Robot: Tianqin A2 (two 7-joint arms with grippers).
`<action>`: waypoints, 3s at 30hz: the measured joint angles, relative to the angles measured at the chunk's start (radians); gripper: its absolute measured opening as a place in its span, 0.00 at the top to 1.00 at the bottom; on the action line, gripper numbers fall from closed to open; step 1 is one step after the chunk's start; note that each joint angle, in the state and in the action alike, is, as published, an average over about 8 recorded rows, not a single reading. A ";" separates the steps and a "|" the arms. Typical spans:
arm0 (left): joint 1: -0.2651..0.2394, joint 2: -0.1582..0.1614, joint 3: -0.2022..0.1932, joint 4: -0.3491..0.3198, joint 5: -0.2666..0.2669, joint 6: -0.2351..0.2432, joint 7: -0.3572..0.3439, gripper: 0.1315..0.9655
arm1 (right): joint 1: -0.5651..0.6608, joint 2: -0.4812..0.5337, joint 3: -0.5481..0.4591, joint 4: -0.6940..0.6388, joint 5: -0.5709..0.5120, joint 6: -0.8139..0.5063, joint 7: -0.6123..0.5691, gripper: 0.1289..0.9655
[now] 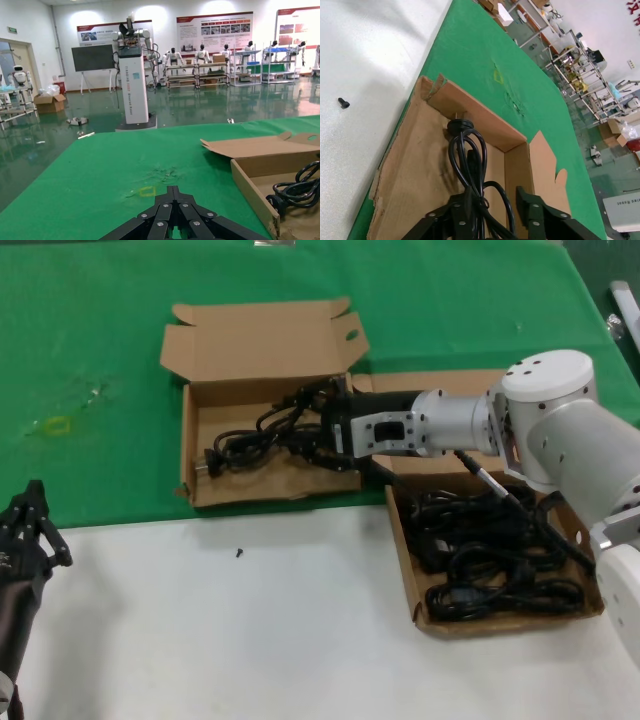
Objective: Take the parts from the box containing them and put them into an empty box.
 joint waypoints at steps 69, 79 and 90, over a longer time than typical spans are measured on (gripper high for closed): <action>0.000 0.000 0.000 0.000 0.000 0.000 0.000 0.11 | -0.611 0.105 0.148 0.732 0.099 0.395 0.602 0.00; 0.000 0.000 0.000 0.000 0.000 0.000 0.000 0.02 | -0.774 0.133 0.187 0.927 0.125 0.501 0.762 0.00; 0.000 0.000 0.000 0.000 0.000 0.000 0.000 0.00 | -0.954 0.164 0.231 1.141 0.154 0.617 0.938 0.00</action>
